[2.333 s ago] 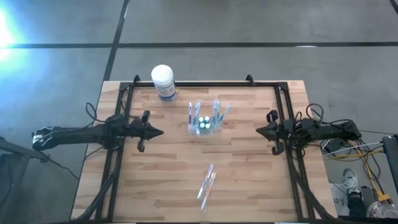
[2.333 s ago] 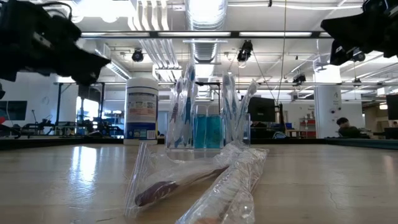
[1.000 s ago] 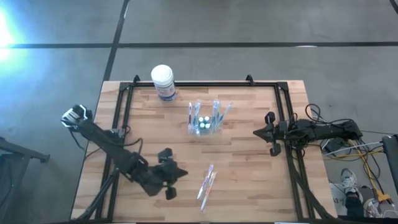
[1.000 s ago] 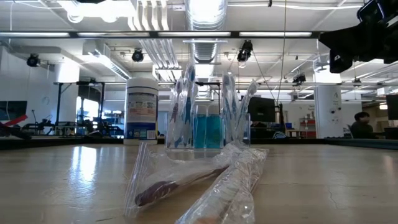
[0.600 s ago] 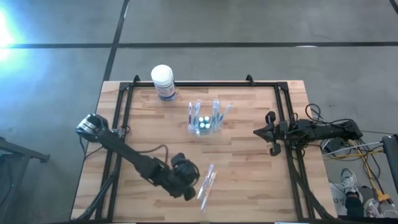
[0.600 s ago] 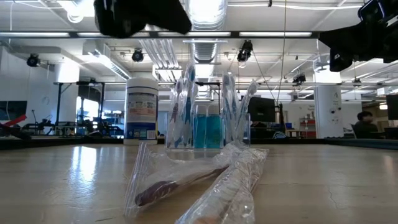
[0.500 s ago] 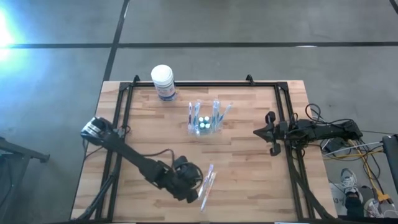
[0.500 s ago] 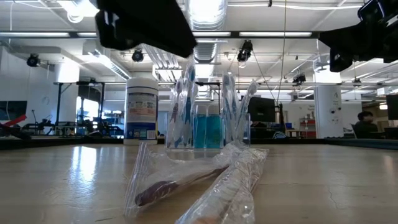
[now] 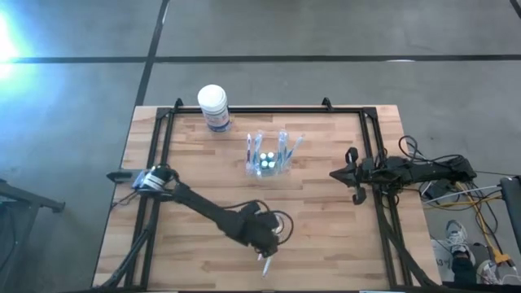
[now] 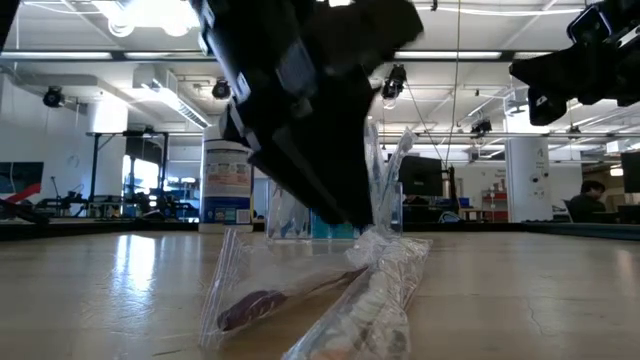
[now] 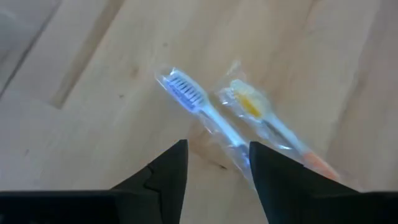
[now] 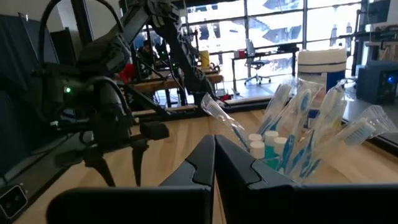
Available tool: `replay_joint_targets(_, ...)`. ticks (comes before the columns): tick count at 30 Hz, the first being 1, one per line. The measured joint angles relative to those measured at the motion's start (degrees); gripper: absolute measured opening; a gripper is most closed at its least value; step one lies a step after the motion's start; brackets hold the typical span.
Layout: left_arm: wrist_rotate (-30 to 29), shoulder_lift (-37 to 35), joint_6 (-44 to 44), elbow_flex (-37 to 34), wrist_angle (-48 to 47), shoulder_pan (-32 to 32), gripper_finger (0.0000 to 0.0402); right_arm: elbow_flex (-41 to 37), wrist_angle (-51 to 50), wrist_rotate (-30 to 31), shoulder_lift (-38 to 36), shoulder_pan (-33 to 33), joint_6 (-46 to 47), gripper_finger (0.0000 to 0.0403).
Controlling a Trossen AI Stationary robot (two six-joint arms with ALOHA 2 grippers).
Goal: Pick & Place toothbrushing station
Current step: Put the violet toothbrush into the transparent bin organizer
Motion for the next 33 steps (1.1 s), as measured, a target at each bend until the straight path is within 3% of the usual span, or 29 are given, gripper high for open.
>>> replay_joint_targets(6,4.26,3.34,1.67,2.78,-0.66,1.66,0.0175,0.0,0.03,0.0,1.78,0.0,0.26,0.0008)
replay_joint_targets(16,4.46,4.17,2.47,2.61,-1.22,2.3,0.0175,0.0,0.51,0.0,2.04,0.0,0.24,0.0008)
replay_joint_targets(23,4.24,3.84,2.1,2.72,-10.96,2.23,0.0175,0.02,0.57,0.0,2.04,0.0,0.19,0.0008)
replay_joint_targets(33,7.99,2.5,12.51,2.71,-16.67,1.45,0.0175,0.0,0.57,0.02,2.08,0.0,-0.09,0.0008)
